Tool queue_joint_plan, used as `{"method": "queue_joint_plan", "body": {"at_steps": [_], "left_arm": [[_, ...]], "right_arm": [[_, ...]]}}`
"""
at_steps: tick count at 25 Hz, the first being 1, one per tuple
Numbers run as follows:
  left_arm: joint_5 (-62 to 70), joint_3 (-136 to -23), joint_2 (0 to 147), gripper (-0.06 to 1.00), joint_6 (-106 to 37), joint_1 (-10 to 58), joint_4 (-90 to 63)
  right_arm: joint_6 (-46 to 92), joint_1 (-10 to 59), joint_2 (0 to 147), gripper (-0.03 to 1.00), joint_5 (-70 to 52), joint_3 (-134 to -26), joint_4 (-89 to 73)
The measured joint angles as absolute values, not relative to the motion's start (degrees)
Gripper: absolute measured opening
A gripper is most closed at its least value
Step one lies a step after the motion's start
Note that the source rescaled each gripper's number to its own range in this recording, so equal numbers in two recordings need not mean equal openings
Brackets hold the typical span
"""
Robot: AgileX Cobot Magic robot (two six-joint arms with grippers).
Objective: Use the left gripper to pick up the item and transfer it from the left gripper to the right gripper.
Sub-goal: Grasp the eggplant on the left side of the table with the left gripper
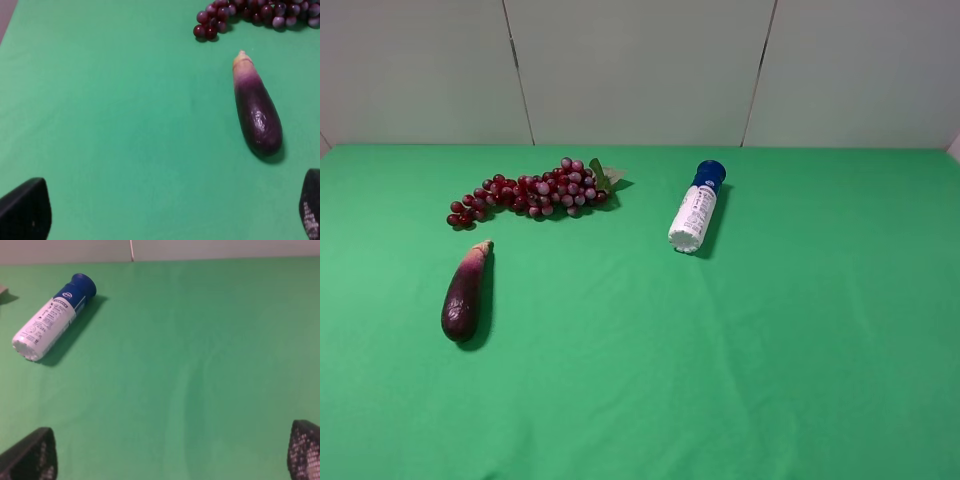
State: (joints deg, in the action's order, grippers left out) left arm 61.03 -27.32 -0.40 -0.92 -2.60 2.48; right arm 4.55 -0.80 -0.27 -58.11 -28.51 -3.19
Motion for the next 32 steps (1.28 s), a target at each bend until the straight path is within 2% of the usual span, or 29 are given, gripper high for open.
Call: {"method": "queue_joint_plan", "body": {"at_steps": [32], "left_arm": [[61.6, -28.1, -0.4, 1.0, -1.0, -2.6, 2.5]], "right_arm": [[4.6, -0.8, -0.3, 1.0, -58.1, -28.5, -3.2]]}}
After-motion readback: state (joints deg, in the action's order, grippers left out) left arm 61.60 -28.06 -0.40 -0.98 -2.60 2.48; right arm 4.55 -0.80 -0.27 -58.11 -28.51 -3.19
